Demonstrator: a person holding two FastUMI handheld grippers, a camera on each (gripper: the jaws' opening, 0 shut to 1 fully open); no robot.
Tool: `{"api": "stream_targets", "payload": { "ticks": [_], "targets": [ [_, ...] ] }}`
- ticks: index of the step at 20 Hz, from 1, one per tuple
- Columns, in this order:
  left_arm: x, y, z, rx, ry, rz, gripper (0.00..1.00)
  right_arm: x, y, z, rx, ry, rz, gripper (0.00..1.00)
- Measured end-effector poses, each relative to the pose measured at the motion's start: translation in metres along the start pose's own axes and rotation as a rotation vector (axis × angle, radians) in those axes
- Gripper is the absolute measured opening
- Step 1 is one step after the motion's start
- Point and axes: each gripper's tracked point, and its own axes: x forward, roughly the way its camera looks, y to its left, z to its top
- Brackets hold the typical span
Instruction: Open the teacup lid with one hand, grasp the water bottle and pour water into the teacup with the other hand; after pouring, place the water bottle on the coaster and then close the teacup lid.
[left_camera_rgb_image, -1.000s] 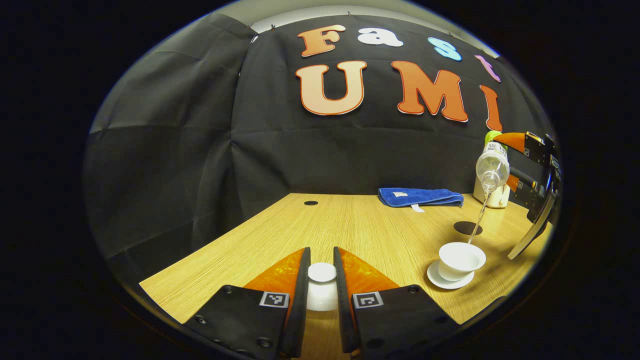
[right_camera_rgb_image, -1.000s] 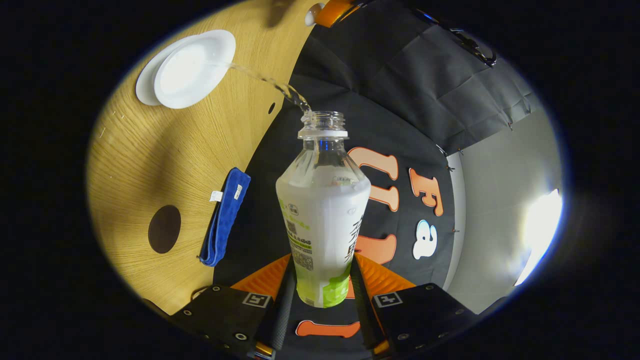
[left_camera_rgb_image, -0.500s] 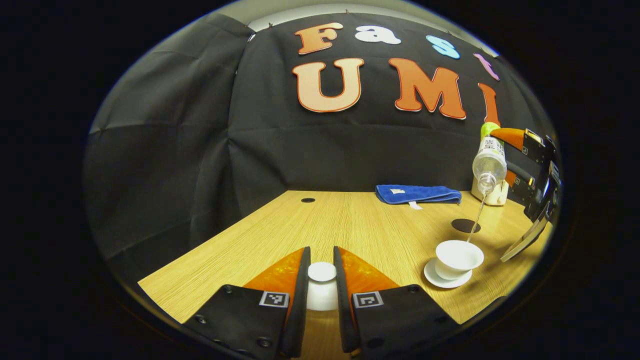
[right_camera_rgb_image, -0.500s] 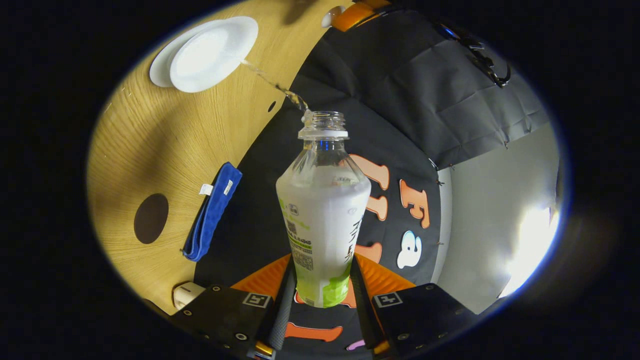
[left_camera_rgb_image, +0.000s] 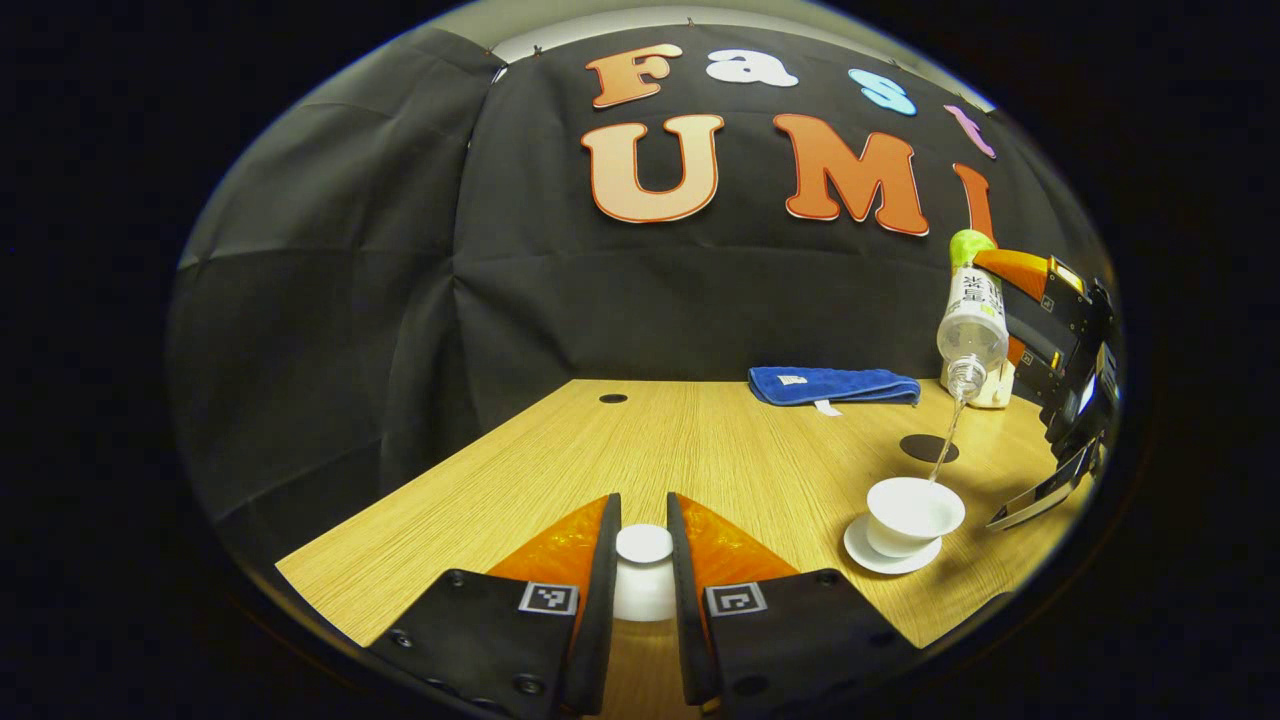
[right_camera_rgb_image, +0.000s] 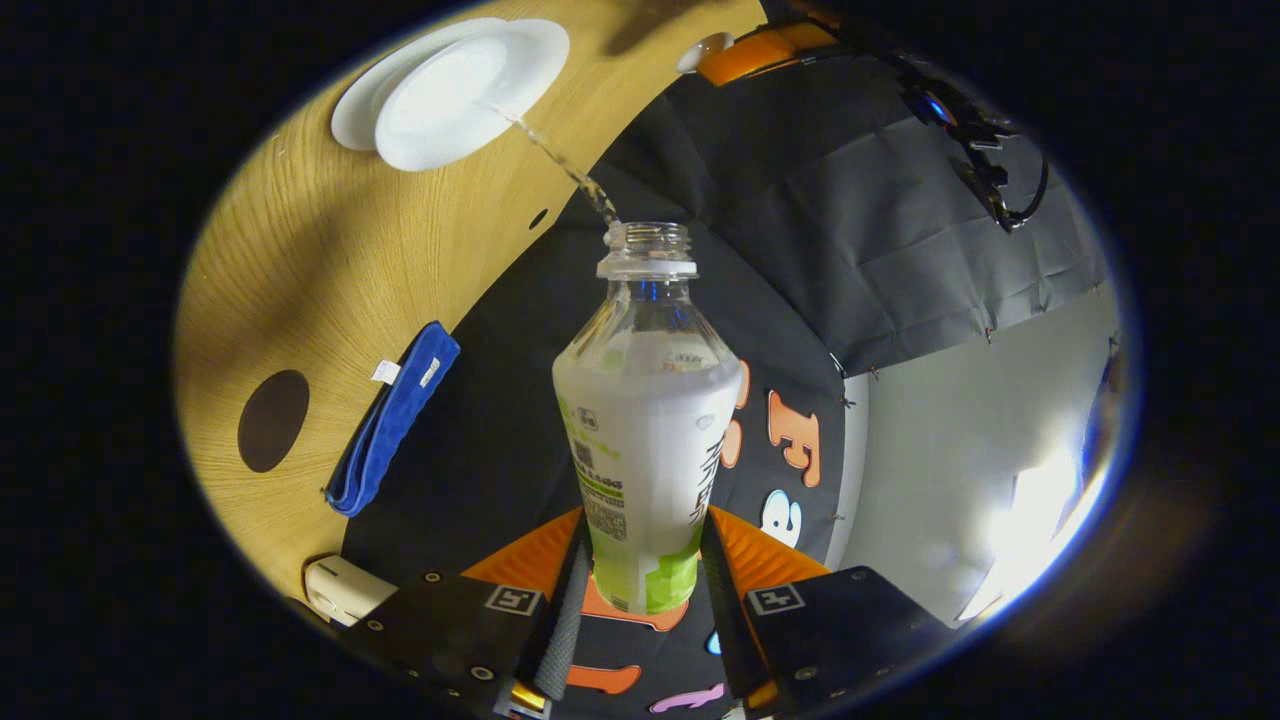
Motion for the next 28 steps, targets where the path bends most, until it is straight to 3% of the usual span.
{"api": "stream_targets", "payload": {
  "ticks": [3, 8, 13, 14, 23, 28],
  "targets": [
    [0.0, -0.001, 0.001, 0.002, 0.001, -0.003, 0.33, 0.002, 0.003, 0.001, -0.022, -0.014, -0.01, 0.63],
    [0.0, -0.005, 0.001, 0.004, -0.003, -0.006, 0.31, 0.001, 0.001, 0.006, -0.025, -0.025, -0.032, 0.57],
    [-0.002, -0.014, 0.004, 0.0, -0.009, -0.025, 0.32, -0.012, 0.015, 0.016, 0.073, -0.026, 0.048, 0.63],
    [-0.003, -0.016, 0.007, -0.003, -0.013, -0.031, 0.31, -0.017, 0.021, 0.021, 0.119, -0.022, 0.082, 0.58],
    [-0.001, -0.04, 0.015, -0.006, -0.028, -0.07, 0.32, -0.025, 0.053, 0.042, 0.651, 0.044, 0.286, 0.6],
    [-0.007, -0.049, 0.015, 0.0, -0.026, -0.072, 0.31, -0.006, 0.073, 0.015, 0.931, 0.156, 0.296, 0.61]
  ]
}}
